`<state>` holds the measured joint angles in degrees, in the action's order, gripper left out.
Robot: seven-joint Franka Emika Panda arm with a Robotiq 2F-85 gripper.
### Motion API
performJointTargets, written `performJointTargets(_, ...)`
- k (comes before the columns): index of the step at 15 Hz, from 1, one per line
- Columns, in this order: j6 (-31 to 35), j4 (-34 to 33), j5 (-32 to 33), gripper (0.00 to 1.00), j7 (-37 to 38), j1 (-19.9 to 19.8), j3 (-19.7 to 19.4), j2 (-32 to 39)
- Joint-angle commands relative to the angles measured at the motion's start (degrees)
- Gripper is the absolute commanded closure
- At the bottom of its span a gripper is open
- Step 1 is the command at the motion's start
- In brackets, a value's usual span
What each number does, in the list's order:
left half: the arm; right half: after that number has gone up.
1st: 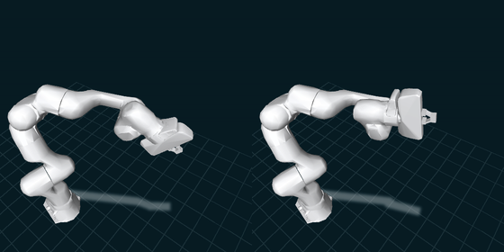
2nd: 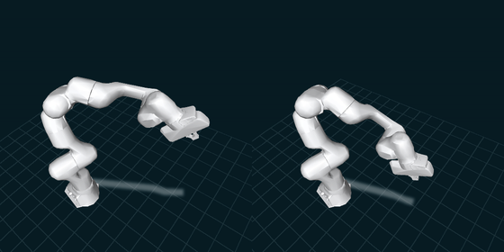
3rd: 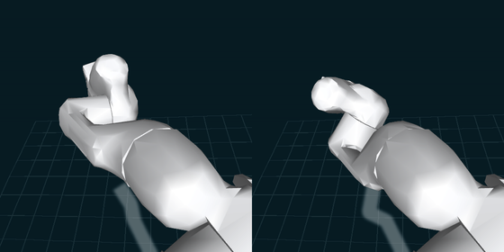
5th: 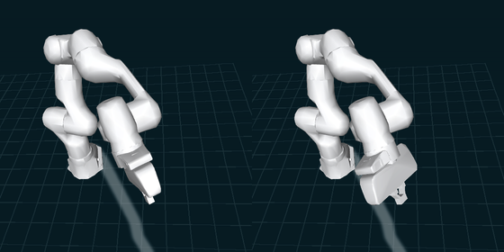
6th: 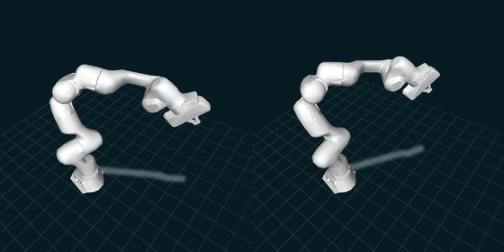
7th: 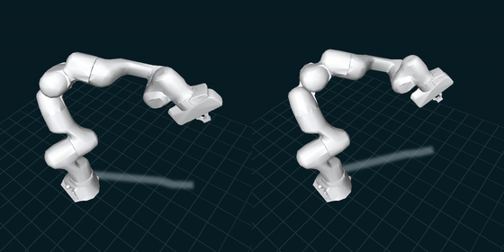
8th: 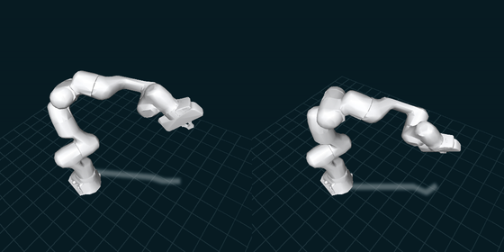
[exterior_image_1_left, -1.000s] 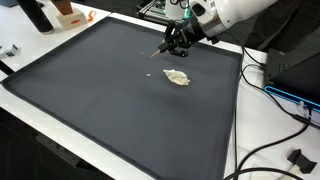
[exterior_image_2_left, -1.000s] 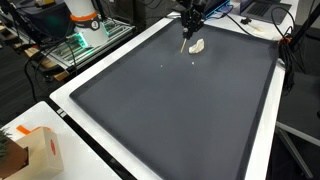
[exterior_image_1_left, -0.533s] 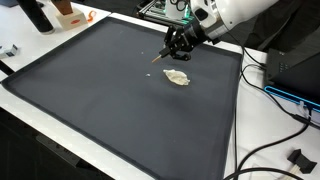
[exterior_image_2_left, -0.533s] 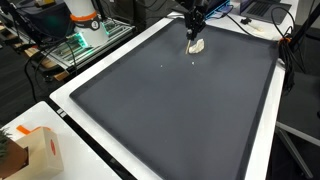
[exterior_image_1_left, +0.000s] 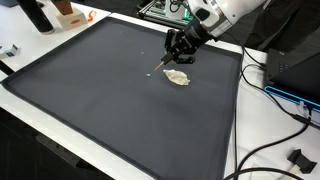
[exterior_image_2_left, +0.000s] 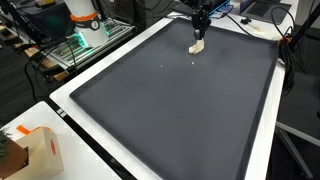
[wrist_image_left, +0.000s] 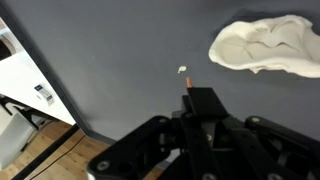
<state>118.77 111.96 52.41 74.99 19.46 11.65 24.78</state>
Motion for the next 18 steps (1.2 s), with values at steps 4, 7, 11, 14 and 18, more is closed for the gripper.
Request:
performJointTargets(4,7.4,4.0,-4.9,0.97,-10.5,-3.4,0.0,-7.1)
performJointTargets(7,8.9,5.2,-11.6,0.97,-18.2,-4.8,0.4,-10.5)
performJointTargets(11,9.2,6.5,-23.9,0.97,-30.5,-5.7,0.1,-15.5)
performJointTargets(14,8.9,7.1,-32.7,0.97,-39.2,-6.0,0.0,-18.9)
performJointTargets(18,7.9,7.4,-43.2,0.97,-49.2,-6.7,-0.2,-22.3)
